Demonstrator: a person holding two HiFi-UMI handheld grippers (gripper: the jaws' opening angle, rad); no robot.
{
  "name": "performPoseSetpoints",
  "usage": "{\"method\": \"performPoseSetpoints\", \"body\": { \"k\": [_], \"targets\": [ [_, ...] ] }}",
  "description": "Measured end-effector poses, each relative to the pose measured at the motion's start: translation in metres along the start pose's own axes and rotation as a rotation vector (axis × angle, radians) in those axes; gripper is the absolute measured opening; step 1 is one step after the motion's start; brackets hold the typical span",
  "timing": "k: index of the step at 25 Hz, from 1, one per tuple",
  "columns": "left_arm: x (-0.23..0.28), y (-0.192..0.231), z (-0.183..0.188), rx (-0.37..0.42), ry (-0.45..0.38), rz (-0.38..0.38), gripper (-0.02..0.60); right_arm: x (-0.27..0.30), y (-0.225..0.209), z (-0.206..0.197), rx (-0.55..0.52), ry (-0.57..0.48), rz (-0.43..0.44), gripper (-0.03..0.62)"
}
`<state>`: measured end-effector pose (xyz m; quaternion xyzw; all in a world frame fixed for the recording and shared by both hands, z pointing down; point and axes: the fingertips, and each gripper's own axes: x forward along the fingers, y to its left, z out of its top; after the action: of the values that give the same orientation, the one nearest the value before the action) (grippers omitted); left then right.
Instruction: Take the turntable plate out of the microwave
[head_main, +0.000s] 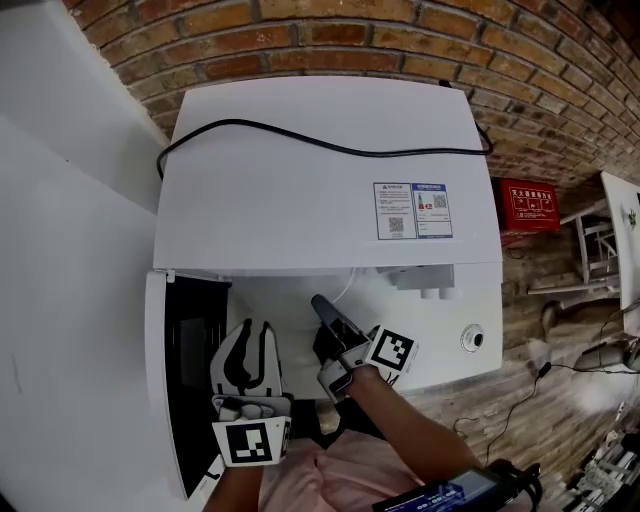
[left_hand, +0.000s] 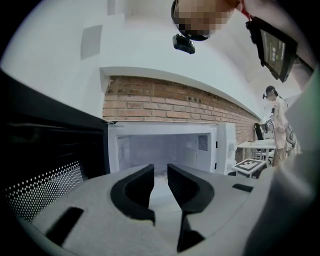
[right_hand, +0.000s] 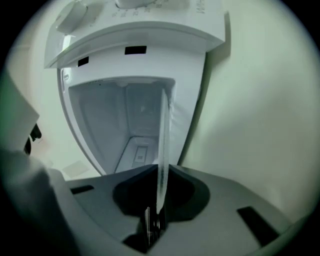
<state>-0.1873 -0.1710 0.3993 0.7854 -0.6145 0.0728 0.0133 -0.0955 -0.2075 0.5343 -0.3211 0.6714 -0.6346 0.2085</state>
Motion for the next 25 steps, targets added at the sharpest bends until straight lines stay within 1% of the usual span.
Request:
{"method": "performPoseSetpoints", "body": {
  "k": [2,6,7,9,10,14,19,23,25],
  "targets": [
    [-0.001,-0.002,0.001,0.001,-0.005,-0.004,0.092,-0.004,0.001,-0.003,-0.002,0.001,0.009,0.044],
    [-0.002,-0.007,-0.001,-0.021,0.017,-0.006,0.092,-0.006,0.002,-0.005,-0.015,-0.002,0.033,0.046],
    [-0.002,-0.007,0.0,-0.026,0.018,-0.007,0.091,-0.006,0.002,-0.004,-0.022,-0.004,0.04,0.056],
    [-0.003,-0.007,-0.001,-0.026,0.014,-0.008,0.091,-0.002,0.0,0.0,-0.03,-0.009,0.052,0.108],
    [-0.003,-0.006,-0.001,-0.023,0.011,-0.007,0.092,0.0,-0.001,0.002,-0.029,-0.013,0.056,0.118],
    [-0.004,-0.004,-0.001,-0.014,0.007,-0.008,0.092,0.011,-0.008,0.016,-0.035,-0.038,0.051,0.121],
    [-0.004,0.001,-0.002,-0.015,0.015,-0.001,0.091,0.022,-0.009,0.026,-0.005,-0.048,0.052,0.123],
    [-0.003,0.004,-0.002,-0.015,0.011,0.004,0.092,0.024,-0.009,0.027,-0.016,-0.041,0.053,0.109],
    [-0.003,0.003,-0.003,-0.022,0.016,0.004,0.092,0.024,-0.011,0.026,-0.02,-0.033,0.042,0.086]
  ]
}}
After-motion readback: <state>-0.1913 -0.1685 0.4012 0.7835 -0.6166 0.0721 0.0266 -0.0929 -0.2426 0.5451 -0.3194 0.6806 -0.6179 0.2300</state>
